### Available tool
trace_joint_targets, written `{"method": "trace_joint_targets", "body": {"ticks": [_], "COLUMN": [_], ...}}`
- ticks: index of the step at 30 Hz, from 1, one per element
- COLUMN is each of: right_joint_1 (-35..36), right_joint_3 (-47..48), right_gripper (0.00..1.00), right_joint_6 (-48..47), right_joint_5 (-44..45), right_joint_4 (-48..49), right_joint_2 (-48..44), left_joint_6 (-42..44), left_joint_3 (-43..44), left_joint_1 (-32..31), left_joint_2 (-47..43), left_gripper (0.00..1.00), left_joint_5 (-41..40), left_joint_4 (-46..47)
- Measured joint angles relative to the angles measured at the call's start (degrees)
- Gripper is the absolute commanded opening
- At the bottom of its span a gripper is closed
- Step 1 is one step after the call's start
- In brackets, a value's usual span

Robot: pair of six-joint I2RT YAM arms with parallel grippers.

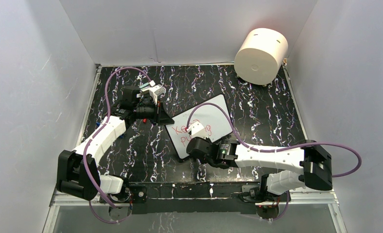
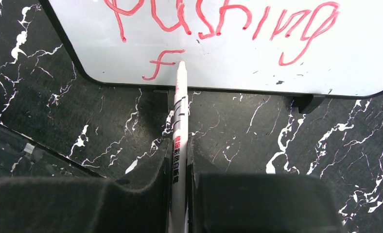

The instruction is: Write a sentence on the whiteboard

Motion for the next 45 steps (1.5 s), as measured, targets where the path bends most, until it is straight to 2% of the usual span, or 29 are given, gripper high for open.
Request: {"method": "trace_joint_targets", "body": {"ticks": [45], "right_joint_1": [-0.8], "right_joint_3": [0.0], "right_gripper": [0.0], "right_joint_6": [-1.3], "right_joint_5": [-2.2], "right_joint_4": [-0.6], "right_joint_2": [2.5], "left_joint_6": [0.0], "left_joint_3": [0.0], "left_joint_1": [0.0], "left_joint_2": [0.0], "left_gripper": [0.0], "left_joint_5": [0.0], "left_joint_4": [0.0]}}
